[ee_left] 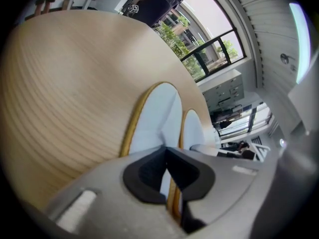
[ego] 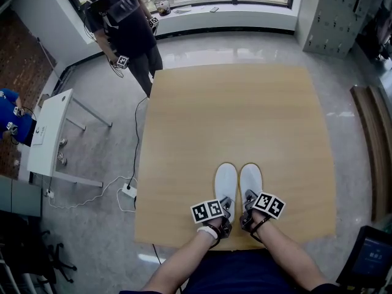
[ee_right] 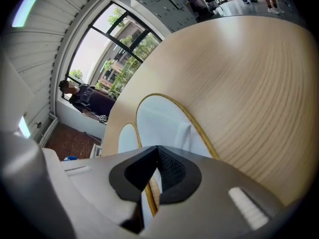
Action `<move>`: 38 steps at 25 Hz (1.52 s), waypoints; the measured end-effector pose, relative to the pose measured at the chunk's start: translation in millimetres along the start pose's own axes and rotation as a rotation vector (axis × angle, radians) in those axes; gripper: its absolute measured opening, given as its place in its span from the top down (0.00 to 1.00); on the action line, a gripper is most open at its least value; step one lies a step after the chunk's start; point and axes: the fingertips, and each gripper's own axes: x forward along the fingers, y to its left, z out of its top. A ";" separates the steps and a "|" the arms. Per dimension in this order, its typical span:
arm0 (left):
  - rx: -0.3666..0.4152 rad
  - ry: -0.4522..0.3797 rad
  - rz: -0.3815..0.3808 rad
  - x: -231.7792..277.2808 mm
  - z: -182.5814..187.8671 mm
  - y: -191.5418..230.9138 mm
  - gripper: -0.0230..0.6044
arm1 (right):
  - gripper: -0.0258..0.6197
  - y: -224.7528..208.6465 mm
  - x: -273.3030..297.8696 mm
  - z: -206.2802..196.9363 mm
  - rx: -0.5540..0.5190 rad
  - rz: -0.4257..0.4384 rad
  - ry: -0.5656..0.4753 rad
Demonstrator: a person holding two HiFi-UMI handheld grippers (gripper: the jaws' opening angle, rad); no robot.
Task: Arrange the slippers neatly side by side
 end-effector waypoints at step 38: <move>0.318 -0.094 -0.129 -83.2 48.6 -62.6 0.96 | 0.95 66.3 -92.2 88.3 -0.082 0.287 -0.162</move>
